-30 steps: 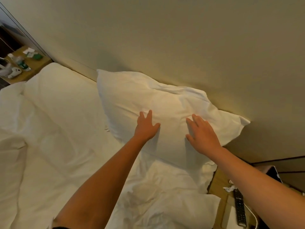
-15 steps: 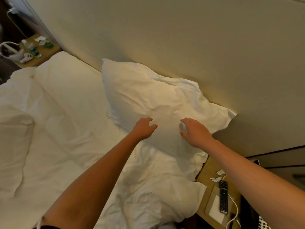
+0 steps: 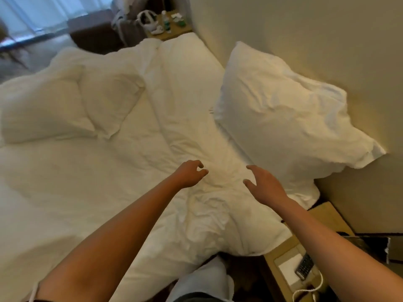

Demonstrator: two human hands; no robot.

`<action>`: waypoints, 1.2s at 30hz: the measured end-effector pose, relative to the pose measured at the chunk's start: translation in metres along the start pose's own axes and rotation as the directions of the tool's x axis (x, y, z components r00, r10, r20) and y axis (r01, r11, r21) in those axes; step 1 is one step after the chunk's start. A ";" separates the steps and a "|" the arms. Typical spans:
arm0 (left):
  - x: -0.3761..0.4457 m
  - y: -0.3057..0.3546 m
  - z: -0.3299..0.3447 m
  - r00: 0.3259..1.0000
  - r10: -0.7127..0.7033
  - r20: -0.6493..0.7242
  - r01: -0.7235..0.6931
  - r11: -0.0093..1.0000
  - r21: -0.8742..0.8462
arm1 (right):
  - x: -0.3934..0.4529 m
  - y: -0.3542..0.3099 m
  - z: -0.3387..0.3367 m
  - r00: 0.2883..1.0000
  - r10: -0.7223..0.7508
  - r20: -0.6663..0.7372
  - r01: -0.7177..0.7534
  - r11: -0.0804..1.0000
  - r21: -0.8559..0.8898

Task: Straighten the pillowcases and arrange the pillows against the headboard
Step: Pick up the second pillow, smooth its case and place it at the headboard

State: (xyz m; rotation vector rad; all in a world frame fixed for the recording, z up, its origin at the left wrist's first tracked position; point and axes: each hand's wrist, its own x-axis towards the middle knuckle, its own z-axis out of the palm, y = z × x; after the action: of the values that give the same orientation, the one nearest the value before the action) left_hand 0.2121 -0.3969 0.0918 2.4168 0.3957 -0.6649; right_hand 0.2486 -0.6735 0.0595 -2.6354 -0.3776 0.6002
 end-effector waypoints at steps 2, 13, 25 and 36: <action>-0.040 -0.042 0.006 0.996 -0.090 -0.022 0.090 0.996 -0.023 | -0.012 -0.024 0.033 0.996 -0.070 0.058 0.070 0.998 0.001; -0.221 -0.254 0.006 0.909 -0.413 -0.057 0.395 0.897 -0.197 | -0.067 -0.213 0.169 0.890 -0.355 0.285 0.361 0.932 0.031; -0.355 -0.550 -0.050 0.783 -0.613 -0.103 0.491 0.711 -0.504 | -0.090 -0.492 0.344 0.763 -0.477 0.437 0.548 0.836 -0.045; -0.387 -0.788 -0.087 0.640 -0.765 -0.076 0.530 0.511 -0.677 | -0.080 -0.687 0.494 0.746 -0.416 0.521 0.553 0.822 -0.135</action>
State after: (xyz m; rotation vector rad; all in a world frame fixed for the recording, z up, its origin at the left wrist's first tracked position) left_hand -0.4080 0.2236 -0.0047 1.6779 1.5252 -0.2751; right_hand -0.1649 0.0655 -0.0133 -2.4373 -1.3562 1.0602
